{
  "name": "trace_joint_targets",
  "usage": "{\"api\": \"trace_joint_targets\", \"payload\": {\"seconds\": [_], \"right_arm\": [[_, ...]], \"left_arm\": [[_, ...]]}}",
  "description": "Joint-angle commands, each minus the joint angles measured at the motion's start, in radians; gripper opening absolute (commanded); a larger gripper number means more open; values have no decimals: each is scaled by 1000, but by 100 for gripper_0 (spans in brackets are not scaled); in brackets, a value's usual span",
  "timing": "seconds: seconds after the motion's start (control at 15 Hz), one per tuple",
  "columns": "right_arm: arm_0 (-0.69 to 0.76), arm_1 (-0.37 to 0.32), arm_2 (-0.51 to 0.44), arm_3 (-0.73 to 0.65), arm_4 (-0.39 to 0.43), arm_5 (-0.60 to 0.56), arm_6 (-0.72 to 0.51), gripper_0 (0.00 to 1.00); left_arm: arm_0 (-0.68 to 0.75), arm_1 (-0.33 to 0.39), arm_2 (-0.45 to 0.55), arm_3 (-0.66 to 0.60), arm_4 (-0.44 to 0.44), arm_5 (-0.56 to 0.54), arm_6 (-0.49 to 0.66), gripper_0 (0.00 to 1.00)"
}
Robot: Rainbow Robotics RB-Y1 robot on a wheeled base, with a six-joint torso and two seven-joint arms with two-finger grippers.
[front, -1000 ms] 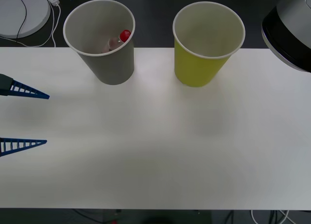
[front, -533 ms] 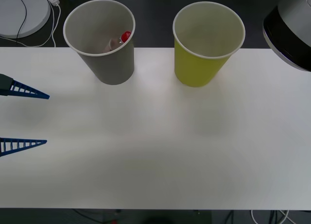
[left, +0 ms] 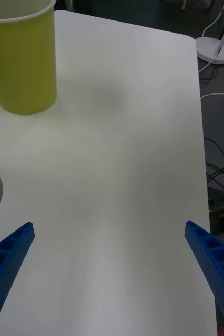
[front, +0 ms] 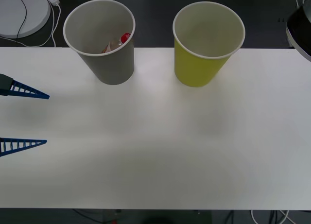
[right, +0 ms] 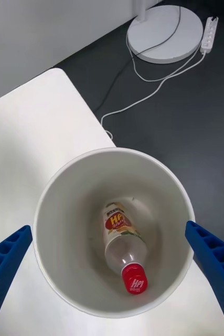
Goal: Put the can into the green bin and the plastic bottle into the gray bin
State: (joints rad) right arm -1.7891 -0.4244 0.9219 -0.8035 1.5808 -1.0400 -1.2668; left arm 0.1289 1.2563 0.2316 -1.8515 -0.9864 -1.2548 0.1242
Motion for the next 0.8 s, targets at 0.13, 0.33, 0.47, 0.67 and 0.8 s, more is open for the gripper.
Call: {"api": "trace_joint_targets", "payload": {"seconds": [0.13,0.33,0.47,0.67,0.8], "right_arm": [[50,-74,-9,-66,-122,0,66,100],[99,-139,-9,-92,-275,-2,159,100],[137,-198,-17,-175,-300,0,161,100],[200,-277,-44,-292,-328,0,168,100],[250,-333,-72,-367,-338,0,181,100]], "left_arm": [[0,0,0,0,0,0,0,100],[0,0,0,0,0,0,0,100],[0,0,0,0,0,0,0,100],[0,0,0,0,0,0,0,100],[0,0,0,0,0,0,0,100]]}}
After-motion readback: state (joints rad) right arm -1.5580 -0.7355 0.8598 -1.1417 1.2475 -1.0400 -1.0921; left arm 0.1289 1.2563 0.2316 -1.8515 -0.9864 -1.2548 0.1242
